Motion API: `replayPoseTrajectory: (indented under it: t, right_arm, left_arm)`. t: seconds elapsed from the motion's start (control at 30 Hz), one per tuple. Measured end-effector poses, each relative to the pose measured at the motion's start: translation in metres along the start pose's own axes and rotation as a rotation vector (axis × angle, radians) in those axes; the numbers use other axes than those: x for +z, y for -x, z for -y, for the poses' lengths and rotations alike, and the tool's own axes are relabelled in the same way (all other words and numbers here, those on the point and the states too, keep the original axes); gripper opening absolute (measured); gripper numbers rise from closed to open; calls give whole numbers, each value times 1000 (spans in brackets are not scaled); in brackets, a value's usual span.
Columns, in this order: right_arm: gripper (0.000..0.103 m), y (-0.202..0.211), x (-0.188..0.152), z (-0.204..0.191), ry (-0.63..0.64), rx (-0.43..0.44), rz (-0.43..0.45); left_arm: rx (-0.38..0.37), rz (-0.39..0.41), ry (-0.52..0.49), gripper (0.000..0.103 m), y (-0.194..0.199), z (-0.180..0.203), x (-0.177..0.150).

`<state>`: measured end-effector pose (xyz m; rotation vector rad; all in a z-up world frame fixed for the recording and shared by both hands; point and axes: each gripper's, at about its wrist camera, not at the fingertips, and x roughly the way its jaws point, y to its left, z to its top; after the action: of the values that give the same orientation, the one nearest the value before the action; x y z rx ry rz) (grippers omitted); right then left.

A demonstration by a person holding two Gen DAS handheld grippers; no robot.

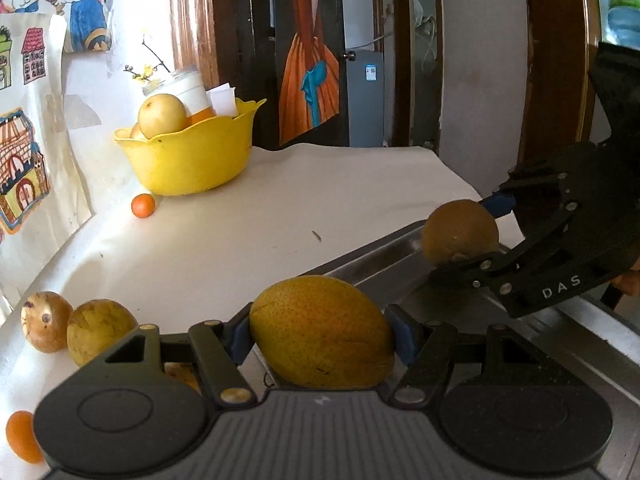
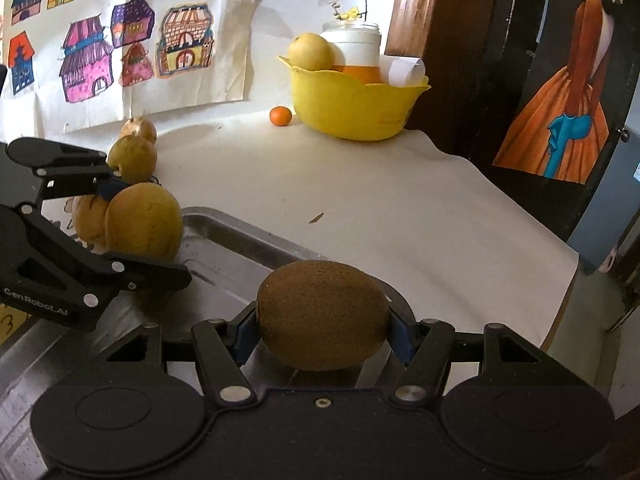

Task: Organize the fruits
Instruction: 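Carry the mango in the left tool over the metal tray while the right tool carries the kiwi there, then open the left tool to drop the mango on the tray while the right tool releases the kiwi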

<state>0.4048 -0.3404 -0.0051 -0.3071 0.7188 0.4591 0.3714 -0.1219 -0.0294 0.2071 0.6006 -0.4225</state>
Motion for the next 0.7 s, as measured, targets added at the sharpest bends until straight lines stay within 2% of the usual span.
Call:
replayPoseTrajectory:
  t: [0.5,0.7]
  right_arm:
    - [66,-1,-5,-2,64,-13,-2]
    - [68,5,-7,0,57,-33,7]
  left_arm:
    - [-1,-33,-37,73,-6,5,3]
    - [3,-8,33,73,0,-2,4]
